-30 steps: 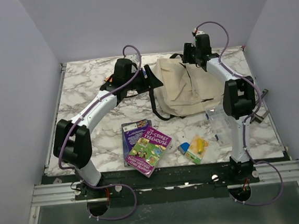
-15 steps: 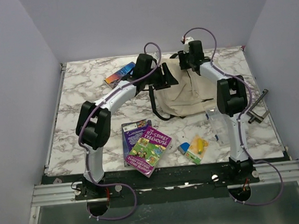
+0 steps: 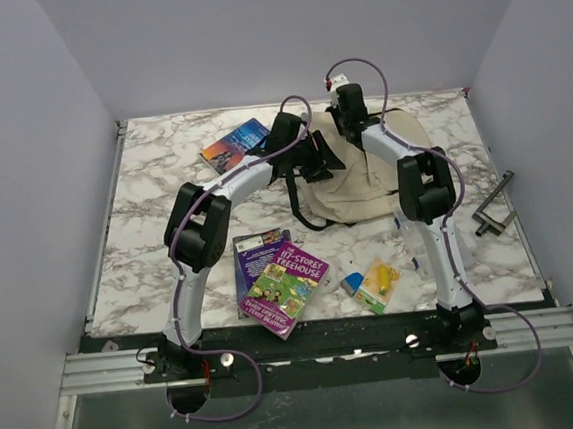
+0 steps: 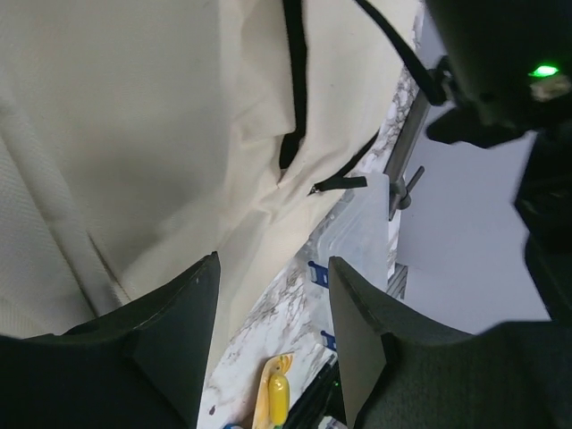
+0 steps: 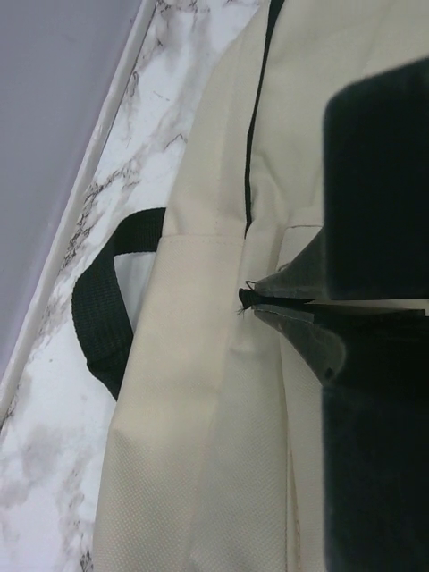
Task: Pack the student bag
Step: Unzip the student bag at the center of the board.
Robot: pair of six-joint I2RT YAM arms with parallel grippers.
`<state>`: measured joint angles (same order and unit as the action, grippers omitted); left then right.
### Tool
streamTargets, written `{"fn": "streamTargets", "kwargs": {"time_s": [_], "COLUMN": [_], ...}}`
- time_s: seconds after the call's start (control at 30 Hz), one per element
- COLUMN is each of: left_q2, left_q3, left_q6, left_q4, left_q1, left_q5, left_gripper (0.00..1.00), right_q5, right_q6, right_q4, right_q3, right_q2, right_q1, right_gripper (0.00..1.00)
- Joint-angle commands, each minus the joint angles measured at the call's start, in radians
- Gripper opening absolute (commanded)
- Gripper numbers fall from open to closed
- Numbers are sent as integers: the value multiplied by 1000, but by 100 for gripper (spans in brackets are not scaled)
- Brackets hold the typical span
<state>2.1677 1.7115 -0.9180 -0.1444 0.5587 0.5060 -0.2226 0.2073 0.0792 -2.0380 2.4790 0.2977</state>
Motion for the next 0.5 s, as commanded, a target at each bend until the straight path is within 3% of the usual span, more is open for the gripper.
{"fn": "streamTargets", "kwargs": {"time_s": [0.0, 0.23, 0.47], "left_q2": [37, 73, 134], "left_q3": [34, 31, 48], "left_q6": [-81, -193, -306], "left_q4": [8, 9, 49], "left_q1": [2, -5, -12], "left_q5": [4, -27, -29], "left_gripper": [54, 53, 51], "right_q5": [-88, -4, 242], "right_q6": [-8, -245, -608], "right_q4": [-5, 100, 184], "right_q3": [-23, 60, 317], "right_q2": [10, -141, -384], "right_q1": [3, 3, -15], "right_gripper": [1, 1, 0]}}
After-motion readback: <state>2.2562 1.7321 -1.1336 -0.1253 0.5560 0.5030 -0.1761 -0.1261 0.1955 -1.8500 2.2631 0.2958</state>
